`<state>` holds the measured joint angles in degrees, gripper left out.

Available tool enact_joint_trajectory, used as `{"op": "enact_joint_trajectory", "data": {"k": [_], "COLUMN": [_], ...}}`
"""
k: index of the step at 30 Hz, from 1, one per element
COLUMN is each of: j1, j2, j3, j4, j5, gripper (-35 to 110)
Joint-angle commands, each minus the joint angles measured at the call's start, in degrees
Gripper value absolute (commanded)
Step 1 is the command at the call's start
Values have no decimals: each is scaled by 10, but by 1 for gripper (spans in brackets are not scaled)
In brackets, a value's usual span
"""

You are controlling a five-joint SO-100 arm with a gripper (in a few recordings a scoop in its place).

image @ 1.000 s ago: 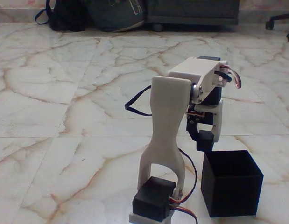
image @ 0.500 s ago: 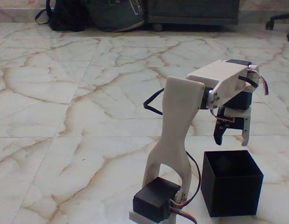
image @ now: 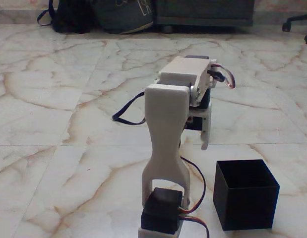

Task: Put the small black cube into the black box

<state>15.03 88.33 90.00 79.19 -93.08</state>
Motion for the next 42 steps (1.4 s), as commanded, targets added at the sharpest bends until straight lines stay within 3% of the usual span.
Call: {"op": "enact_joint_trajectory", "data": {"k": [1, 10, 21, 26, 33, 35, 37, 42], "j1": [-18, -130, -151, -154, -161, -160, -158, -156], "j2": [46, 312, 487, 518, 518, 516, 512, 512], "j3": [40, 423, 746, 812, 866, 866, 866, 866], "j4": [-31, -156, -273, -277, -388, -389, -387, -388], "j5": [13, 63, 43, 89, 215, 212, 131, 132], "gripper": [7, 6, 6, 6, 3, 3, 3, 3]}}
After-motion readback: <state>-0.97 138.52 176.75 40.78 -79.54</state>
